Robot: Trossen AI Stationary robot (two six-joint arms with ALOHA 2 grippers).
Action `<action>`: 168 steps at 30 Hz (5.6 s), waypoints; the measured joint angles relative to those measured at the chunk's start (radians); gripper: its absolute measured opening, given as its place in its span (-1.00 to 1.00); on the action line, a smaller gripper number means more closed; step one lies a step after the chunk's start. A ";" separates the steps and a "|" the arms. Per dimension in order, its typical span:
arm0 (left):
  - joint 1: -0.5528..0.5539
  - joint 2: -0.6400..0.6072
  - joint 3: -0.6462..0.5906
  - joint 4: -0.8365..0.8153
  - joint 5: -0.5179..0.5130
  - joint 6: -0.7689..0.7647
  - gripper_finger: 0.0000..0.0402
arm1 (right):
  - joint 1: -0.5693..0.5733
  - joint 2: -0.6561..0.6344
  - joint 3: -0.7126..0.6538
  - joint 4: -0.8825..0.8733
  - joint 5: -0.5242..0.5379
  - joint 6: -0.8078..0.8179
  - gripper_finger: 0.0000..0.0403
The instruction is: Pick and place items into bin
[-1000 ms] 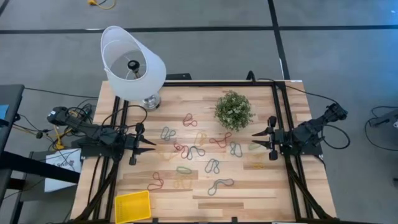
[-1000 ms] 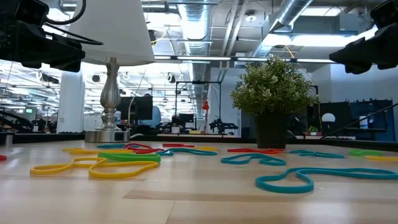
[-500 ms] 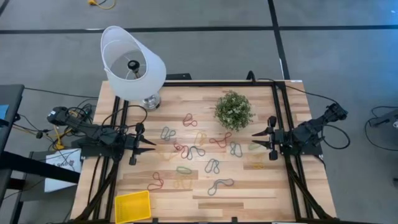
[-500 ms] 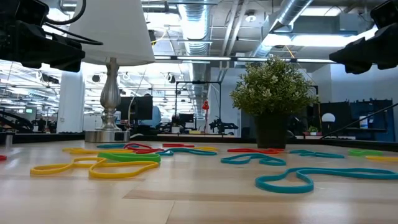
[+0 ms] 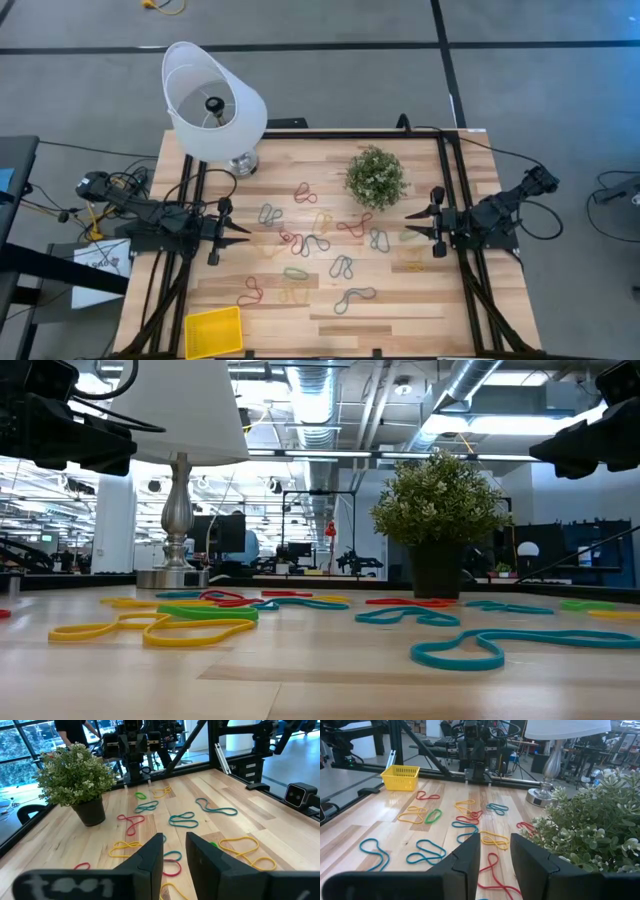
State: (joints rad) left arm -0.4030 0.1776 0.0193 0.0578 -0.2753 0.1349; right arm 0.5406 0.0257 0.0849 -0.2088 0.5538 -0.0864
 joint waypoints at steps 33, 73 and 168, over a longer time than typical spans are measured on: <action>-0.002 0.034 0.002 -0.013 0.095 -0.816 -0.63 | 0.000 0.000 0.000 0.000 0.000 0.000 -0.49; -0.235 1.203 0.632 -0.346 0.169 -0.675 -0.80 | 0.000 0.000 0.000 0.134 -0.007 0.167 -0.49; -0.271 1.327 1.023 -0.917 0.221 -0.586 -1.00 | 0.000 0.000 0.000 0.085 0.075 0.263 -0.49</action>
State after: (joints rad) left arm -0.6739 1.5043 1.0426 -0.8591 -0.0547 -0.4513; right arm 0.5404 0.0261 0.0851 -0.1238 0.6292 0.1769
